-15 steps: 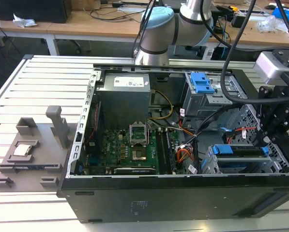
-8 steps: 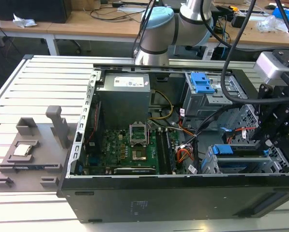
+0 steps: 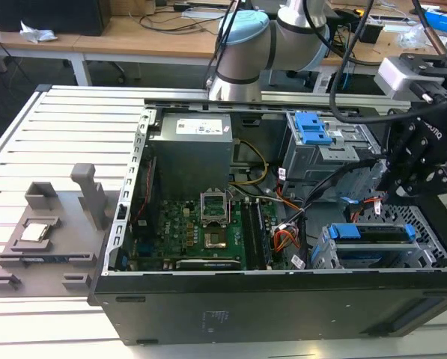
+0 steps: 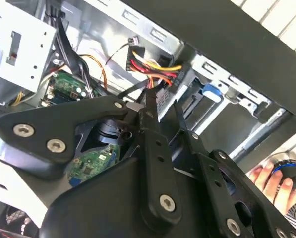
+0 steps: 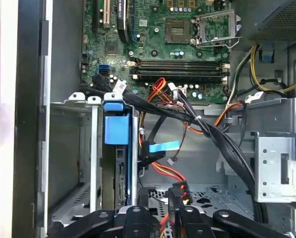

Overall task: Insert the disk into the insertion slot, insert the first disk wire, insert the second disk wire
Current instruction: 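Insert the first disk wire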

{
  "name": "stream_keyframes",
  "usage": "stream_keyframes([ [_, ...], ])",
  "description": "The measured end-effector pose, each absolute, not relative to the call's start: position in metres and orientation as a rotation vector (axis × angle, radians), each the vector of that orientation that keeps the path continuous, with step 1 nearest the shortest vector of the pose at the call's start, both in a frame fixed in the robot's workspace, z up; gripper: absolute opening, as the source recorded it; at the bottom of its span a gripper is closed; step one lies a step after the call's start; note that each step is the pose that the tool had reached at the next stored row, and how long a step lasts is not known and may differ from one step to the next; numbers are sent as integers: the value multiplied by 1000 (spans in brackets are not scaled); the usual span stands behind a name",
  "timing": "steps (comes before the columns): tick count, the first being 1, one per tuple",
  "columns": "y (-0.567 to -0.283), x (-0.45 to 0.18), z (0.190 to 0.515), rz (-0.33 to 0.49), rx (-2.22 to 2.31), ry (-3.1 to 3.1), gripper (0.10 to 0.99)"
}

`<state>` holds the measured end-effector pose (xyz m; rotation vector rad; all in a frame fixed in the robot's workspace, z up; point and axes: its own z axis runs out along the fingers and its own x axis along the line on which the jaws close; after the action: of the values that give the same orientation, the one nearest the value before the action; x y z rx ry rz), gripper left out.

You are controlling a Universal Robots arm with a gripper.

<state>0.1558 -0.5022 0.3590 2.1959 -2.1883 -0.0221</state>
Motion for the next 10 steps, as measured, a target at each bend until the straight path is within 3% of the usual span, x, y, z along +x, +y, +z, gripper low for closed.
stream_keyframes([
  [10, -501, 180, 357, -6, 2169, -2162, 302],
])
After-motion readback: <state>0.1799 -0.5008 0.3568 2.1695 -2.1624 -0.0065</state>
